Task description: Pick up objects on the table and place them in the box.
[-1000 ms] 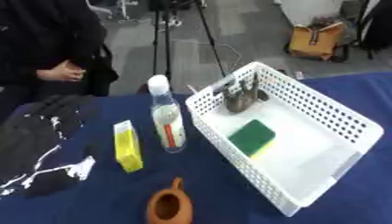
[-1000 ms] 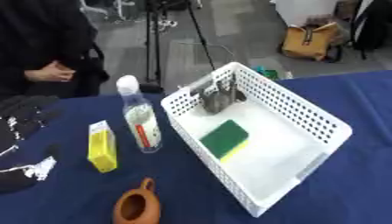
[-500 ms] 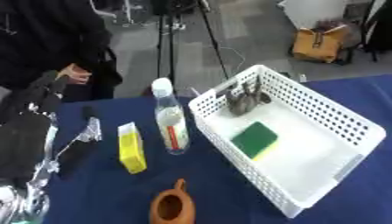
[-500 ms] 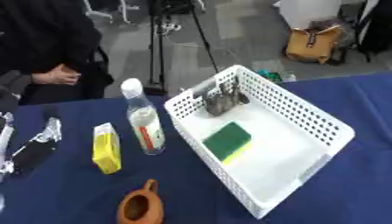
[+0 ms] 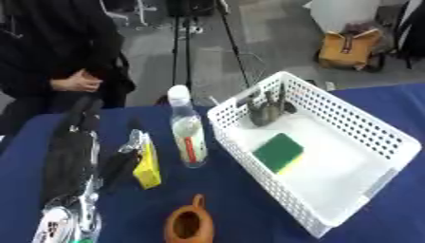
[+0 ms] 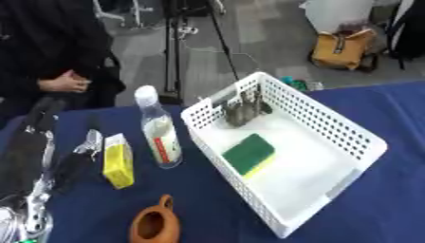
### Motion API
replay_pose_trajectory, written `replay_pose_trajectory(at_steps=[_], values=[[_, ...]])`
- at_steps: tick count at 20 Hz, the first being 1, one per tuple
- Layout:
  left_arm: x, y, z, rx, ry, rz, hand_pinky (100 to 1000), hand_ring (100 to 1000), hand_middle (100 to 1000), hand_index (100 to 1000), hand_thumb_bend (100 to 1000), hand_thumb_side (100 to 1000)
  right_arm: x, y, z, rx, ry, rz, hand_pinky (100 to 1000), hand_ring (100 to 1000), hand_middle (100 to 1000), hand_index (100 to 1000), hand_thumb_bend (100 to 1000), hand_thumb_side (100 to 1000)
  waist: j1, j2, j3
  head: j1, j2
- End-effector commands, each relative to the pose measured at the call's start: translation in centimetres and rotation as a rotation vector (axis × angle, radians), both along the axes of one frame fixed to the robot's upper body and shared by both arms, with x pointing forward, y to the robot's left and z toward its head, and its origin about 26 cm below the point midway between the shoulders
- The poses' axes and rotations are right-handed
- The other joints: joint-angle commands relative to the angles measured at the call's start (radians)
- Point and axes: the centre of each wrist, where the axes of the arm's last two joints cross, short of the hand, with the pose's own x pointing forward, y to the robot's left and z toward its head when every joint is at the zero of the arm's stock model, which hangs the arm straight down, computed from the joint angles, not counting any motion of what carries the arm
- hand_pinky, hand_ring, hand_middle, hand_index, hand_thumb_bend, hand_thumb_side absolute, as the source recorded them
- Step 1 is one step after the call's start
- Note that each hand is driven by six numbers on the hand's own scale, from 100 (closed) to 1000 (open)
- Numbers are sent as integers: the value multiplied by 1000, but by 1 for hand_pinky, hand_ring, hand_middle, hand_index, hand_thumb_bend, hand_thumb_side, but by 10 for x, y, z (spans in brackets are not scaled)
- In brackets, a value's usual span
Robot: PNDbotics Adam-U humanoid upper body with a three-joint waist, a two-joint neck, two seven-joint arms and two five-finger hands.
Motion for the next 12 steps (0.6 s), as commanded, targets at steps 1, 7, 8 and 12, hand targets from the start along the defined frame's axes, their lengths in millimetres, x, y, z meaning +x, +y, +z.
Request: replay_pose_trajectory(at_steps=[1, 7, 8, 12], values=[[-1, 2, 13, 83, 78, 30, 1000, 1000, 999, 1000, 100, 1000, -2, 1, 5, -7, -15, 16, 641, 570, 569, 701, 100, 777, -10, -24, 2, -2, 0], [1, -3, 27, 199, 251, 110, 1000, 1000, 983, 1000, 100, 1000, -2, 2, 5, -11, -12, 17, 641, 569, 564, 692, 100, 778, -12, -22, -4, 5, -6], [1, -3, 28, 205, 275, 118, 1000, 1000, 990, 1000, 130, 1000, -2, 2, 5, -10, -11, 18, 641, 568, 562, 690, 100, 778, -12, -21, -5, 5, -7], [2, -3, 30, 186, 323, 149, 1000, 1000, 960, 1000, 142, 1000, -2, 2, 4, -10, -8, 20, 641, 567, 557, 681, 100, 776, -12, -18, -5, 5, -7]])
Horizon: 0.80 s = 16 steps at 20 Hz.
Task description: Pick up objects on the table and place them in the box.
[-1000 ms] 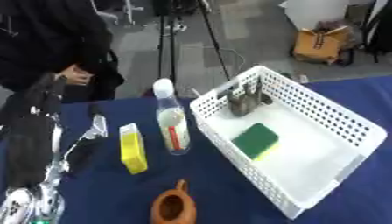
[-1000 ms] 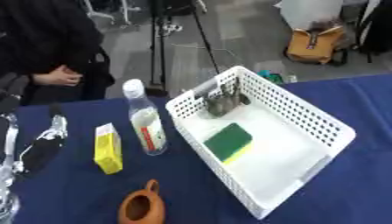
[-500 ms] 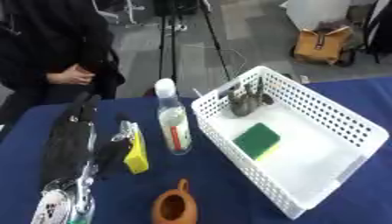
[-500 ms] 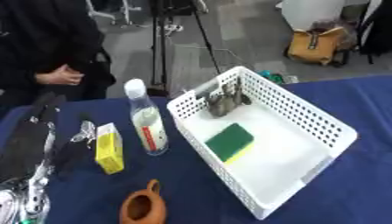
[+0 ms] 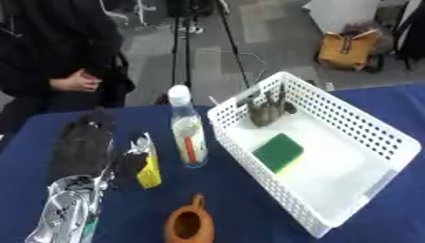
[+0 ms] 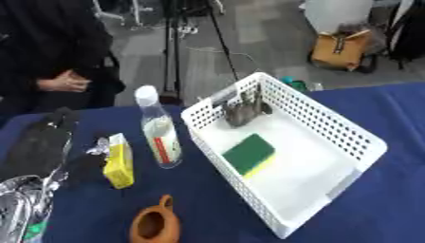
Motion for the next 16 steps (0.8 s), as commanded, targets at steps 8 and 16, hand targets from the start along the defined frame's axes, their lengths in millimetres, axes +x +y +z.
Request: replay_pose_trajectory(at_steps=[8, 16], values=[[-2, 4, 5, -150, 31, -28, 1000, 1000, 1000, 1000, 184, 1000, -2, 1, 5, -7, -15, 18, 640, 564, 550, 672, 100, 776, -10, -16, 3, 3, -7], [-3, 4, -7, -505, -144, -203, 961, 1000, 993, 1000, 132, 1000, -2, 1, 4, -11, -8, 24, 638, 559, 539, 659, 100, 777, -7, -21, 10, 0, -5]])
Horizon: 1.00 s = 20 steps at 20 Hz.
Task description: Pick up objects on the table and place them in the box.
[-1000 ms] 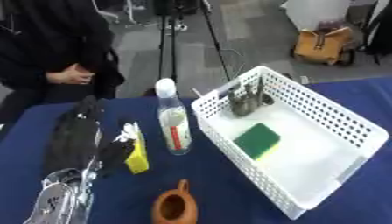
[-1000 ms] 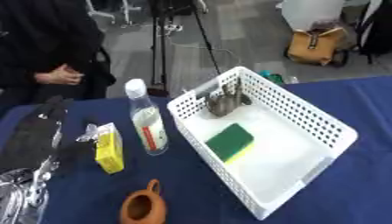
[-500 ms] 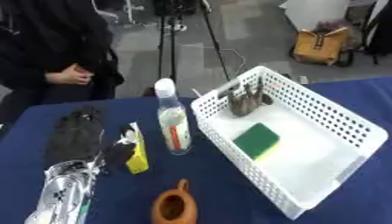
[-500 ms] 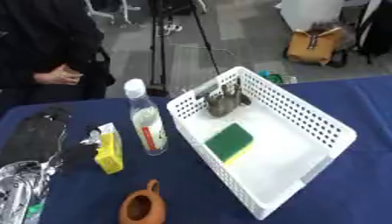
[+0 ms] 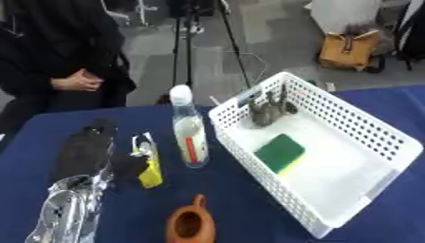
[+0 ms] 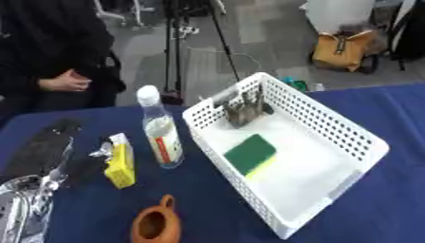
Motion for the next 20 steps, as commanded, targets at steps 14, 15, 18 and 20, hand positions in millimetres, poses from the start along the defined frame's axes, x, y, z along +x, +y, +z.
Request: replay_pose_trajectory(at_steps=[14, 15, 18, 20], values=[[6, -12, -41, -360, -406, 104, 824, 979, 911, 1000, 110, 1000, -2, 2, 4, -7, -11, 35, 635, 547, 519, 631, 100, 769, 1, -21, -3, 6, -7], [7, -14, -43, -343, -408, 105, 789, 971, 904, 1000, 114, 1000, -2, 3, 4, -6, -11, 37, 633, 545, 517, 629, 100, 769, 1, -20, -4, 6, -8], [11, -18, -49, -314, -401, 84, 800, 986, 911, 1000, 133, 935, -2, 3, 4, -4, -10, 40, 630, 543, 515, 626, 100, 768, 0, -18, -5, 7, -9], [13, -19, -50, -314, -385, 60, 812, 995, 913, 1000, 146, 916, -2, 3, 4, -4, -8, 41, 628, 538, 513, 624, 100, 770, -1, -17, -5, 7, -10]])
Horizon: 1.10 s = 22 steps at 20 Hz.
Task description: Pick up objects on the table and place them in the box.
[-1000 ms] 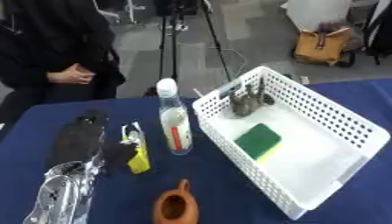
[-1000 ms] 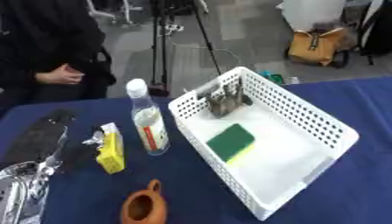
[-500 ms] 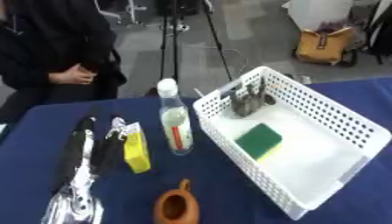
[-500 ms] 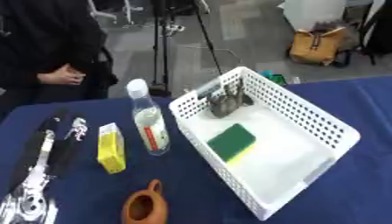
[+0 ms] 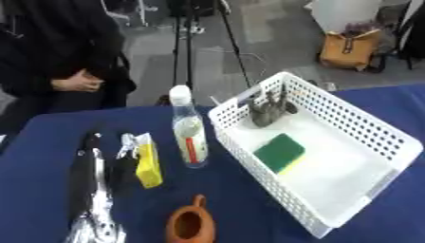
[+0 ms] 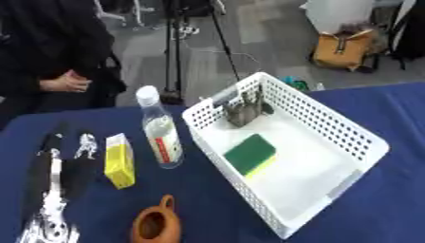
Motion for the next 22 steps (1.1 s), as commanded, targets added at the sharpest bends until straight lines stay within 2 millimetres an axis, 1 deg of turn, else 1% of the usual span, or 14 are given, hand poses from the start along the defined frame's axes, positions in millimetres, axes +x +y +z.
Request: replay_pose_trajectory(at_steps=[1, 3, 5, 8, 11, 16, 22], values=[[1, -2, 2, 22, -12, -35, 819, 1000, 917, 1000, 161, 921, -2, 2, 5, -9, -17, 14, 628, 537, 512, 623, 100, 770, -7, -16, -2, 5, -12], [2, -3, 2, 25, -8, -52, 820, 1000, 921, 1000, 166, 920, -2, 2, 5, -9, -16, 16, 628, 537, 512, 623, 100, 770, -8, -15, -2, 5, -14], [3, -2, 1, 30, -2, -60, 820, 1000, 935, 1000, 184, 900, -2, 2, 5, -8, -15, 17, 627, 536, 511, 622, 100, 771, -9, -13, -3, 7, -16], [5, -3, 0, 40, 6, -60, 816, 1000, 932, 1000, 185, 899, -1, 2, 5, -8, -13, 20, 627, 536, 511, 622, 100, 770, -11, -11, -4, 8, -19], [7, -3, 0, 49, 10, -62, 812, 1000, 927, 1000, 186, 929, -1, 2, 5, -7, -11, 21, 627, 531, 509, 621, 100, 766, -12, -9, -6, 9, -23], [11, -2, 2, 93, 23, -40, 822, 1000, 937, 1000, 186, 934, -1, 3, 5, -6, -8, 26, 626, 529, 507, 618, 100, 763, -14, -7, -10, 14, -29], [16, -1, 1, 123, 61, -7, 838, 1000, 953, 1000, 211, 929, -1, 3, 5, -3, -9, 29, 624, 526, 504, 615, 100, 765, -16, -3, -12, 18, -35]])
